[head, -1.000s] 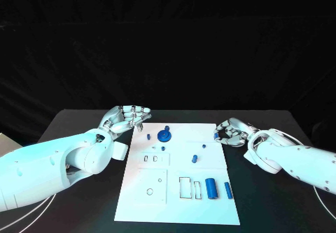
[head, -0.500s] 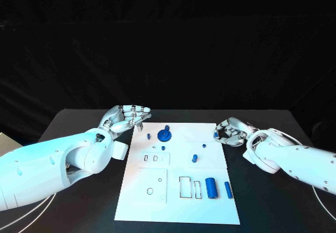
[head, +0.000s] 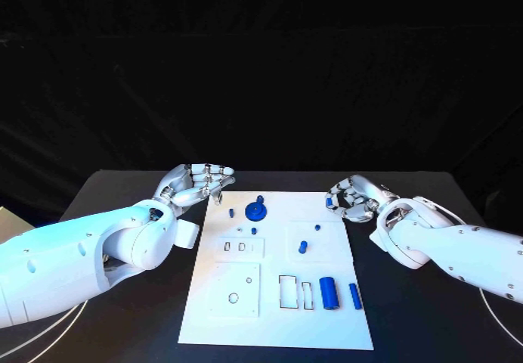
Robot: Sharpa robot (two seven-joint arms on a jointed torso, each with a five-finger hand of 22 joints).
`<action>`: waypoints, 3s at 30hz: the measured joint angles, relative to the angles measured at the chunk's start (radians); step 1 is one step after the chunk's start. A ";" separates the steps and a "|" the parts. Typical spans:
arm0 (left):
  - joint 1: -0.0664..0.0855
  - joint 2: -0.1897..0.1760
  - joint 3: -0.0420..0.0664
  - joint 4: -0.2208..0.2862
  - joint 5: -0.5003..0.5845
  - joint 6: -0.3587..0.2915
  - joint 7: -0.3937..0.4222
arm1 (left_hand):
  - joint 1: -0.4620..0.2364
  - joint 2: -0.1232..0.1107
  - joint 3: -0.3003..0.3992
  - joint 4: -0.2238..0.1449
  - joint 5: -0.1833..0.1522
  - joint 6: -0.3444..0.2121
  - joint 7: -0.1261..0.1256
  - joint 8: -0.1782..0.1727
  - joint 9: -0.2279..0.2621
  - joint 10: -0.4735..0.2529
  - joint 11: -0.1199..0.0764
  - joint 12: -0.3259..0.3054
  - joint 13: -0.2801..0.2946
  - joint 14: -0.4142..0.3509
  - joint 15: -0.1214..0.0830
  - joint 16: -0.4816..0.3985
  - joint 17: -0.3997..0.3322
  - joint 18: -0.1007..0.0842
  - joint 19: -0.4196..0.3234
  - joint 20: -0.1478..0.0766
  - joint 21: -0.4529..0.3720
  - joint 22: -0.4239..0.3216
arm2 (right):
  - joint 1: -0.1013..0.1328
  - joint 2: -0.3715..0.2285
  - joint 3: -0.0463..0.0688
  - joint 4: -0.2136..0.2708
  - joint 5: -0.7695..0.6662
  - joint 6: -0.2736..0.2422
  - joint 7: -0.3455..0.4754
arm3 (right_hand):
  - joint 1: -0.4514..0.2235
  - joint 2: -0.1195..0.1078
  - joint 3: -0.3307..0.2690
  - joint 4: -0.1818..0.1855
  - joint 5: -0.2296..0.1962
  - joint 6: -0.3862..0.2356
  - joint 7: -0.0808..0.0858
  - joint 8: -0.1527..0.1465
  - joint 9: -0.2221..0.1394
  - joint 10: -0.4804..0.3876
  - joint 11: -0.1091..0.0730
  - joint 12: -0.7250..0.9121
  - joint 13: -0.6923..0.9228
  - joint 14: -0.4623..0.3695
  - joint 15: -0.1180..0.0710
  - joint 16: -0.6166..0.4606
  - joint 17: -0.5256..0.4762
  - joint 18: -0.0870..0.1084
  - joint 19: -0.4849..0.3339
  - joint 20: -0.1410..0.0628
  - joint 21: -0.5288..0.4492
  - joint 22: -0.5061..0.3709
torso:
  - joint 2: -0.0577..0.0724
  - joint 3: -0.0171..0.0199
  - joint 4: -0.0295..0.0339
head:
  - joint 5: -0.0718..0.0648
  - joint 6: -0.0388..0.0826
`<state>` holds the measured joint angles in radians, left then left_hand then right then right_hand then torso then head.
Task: Assemble the parts on the task board
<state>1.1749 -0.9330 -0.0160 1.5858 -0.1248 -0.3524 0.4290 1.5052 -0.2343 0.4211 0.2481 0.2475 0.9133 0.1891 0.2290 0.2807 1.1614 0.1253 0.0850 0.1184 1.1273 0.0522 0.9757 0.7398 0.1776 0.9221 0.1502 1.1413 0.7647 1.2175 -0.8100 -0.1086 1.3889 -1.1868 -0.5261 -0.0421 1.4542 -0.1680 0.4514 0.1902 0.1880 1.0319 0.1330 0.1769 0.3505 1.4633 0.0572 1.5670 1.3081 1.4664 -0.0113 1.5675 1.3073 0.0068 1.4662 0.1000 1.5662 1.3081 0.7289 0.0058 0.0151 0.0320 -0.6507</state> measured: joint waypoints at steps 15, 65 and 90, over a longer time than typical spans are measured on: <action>0.000 0.015 -0.001 -0.012 0.000 0.000 -0.003 | 0.000 0.000 0.000 0.000 0.000 0.000 0.000 0.000 0.000 0.000 0.000 0.000 0.001 0.000 0.000 0.004 0.000 0.000 0.000 0.000 0.004 0.000 | 0.012 0.099 -0.003 0.209 -0.069 -0.022 -0.174 | -0.016 -0.002 0.004 -0.004 0.004 0.003 -0.003 0.005 0.007 0.004 -0.004 0.000 0.000 0.000 0.000 0.000 0.001 0.000 0.000 -0.007 0.000 0.000 | -0.011 -0.0060 0.0005 | 0.014 -0.015; 0.000 0.027 -0.002 -0.013 -0.028 -0.012 -0.060 | -0.029 0.016 -0.032 -0.026 -0.004 -0.039 -0.014 0.073 0.052 -0.073 -0.030 0.356 0.228 0.034 -0.024 0.134 0.037 0.000 0.027 -0.012 0.059 0.055 | -0.105 0.352 -0.031 0.081 -0.287 -0.003 -0.357 | -0.067 -0.032 0.007 -0.007 0.005 0.006 -0.010 0.017 0.013 0.000 -0.007 0.000 -0.001 0.000 -0.007 0.000 0.000 0.000 0.000 -0.014 0.000 -0.001 | -0.013 -0.0081 0.0032 | 0.029 -0.048; 0.000 0.026 -0.002 -0.015 -0.031 -0.013 -0.069 | -0.029 0.016 -0.029 -0.029 -0.004 -0.056 -0.016 0.077 0.054 -0.102 -0.031 0.414 0.259 0.070 -0.023 0.194 0.097 -0.017 0.038 -0.016 0.070 0.070 | -0.108 0.355 -0.034 0.081 -0.306 0.003 -0.354 | -0.116 -0.081 -0.062 -0.008 -0.019 -0.051 0.011 0.006 -0.001 0.004 -0.003 -0.024 -0.001 0.000 -0.006 0.000 0.001 0.000 0.000 -0.014 0.000 0.000 | -0.014 -0.0081 0.0007 | 0.035 -0.046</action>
<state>1.1747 -0.9071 -0.0182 1.5712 -0.1557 -0.3651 0.3602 1.4761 -0.2187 0.3921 0.2191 0.2439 0.8577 0.1730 0.3061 0.3344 1.0594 0.0948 0.4987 0.3771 1.1974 0.0287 1.1702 0.8370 0.1610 0.9600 0.1342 1.2116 0.8345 1.1096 -0.4550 -0.1421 1.4701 -1.4928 -0.5231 -0.3958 1.3382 -0.2488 0.3895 0.1820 0.1691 0.9810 0.1440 0.1829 0.3499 1.4670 0.0540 1.5430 1.3075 1.4664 -0.0178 1.5675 1.3081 0.0069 1.4662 0.0860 1.5663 1.3081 0.7153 -0.0022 0.0158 0.0668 -0.6964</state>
